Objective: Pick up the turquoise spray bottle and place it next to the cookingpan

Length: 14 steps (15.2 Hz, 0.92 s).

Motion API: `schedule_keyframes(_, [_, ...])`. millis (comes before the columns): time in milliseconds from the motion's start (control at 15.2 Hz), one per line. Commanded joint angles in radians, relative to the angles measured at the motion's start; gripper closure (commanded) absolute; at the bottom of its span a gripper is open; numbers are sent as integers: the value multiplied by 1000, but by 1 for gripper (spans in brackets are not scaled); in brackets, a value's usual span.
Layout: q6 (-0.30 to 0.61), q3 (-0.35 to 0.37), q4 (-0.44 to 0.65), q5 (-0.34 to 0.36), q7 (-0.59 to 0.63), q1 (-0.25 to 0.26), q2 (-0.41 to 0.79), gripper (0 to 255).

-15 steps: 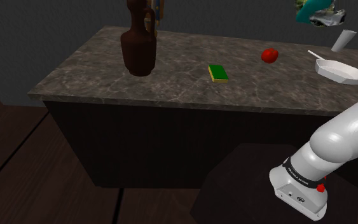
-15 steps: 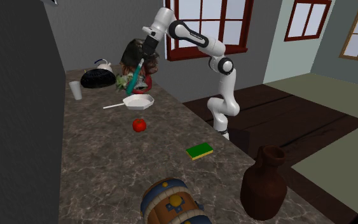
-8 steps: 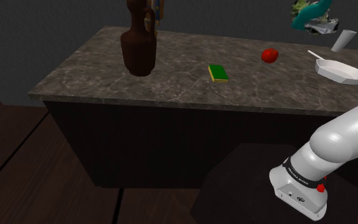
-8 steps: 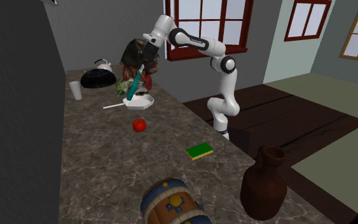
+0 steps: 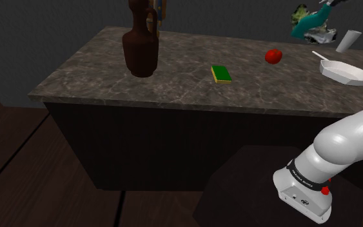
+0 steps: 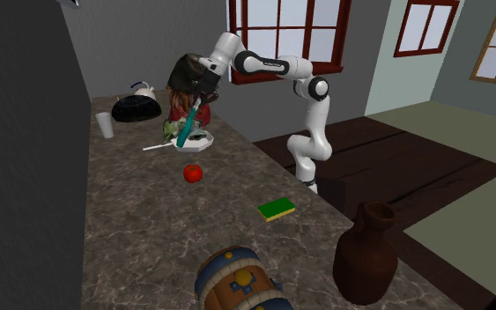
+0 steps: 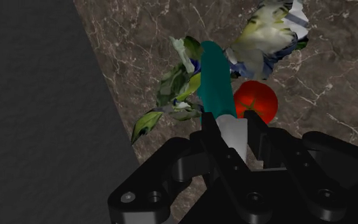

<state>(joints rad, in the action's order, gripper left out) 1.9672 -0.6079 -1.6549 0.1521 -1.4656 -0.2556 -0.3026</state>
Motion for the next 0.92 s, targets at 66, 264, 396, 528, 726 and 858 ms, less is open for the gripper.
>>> schedule_keyframes(66, [44, 8, -62, 15, 11, -6, -22, 255])
schedule_keyframes(264, [84, 12, -119, 27, 19, -12, -40, 255])
schedule_keyframes(396, [111, 13, -155, 34, 23, -15, -50, 255])
schedule_keyframes(528, [137, 14, -190, 41, 27, -19, -59, 255])
schedule_keyframes(726, [177, 14, -240, 50, 33, -24, -70, 255])
schedule_keyframes(858, [203, 13, -272, 55, 36, -28, -77, 255])
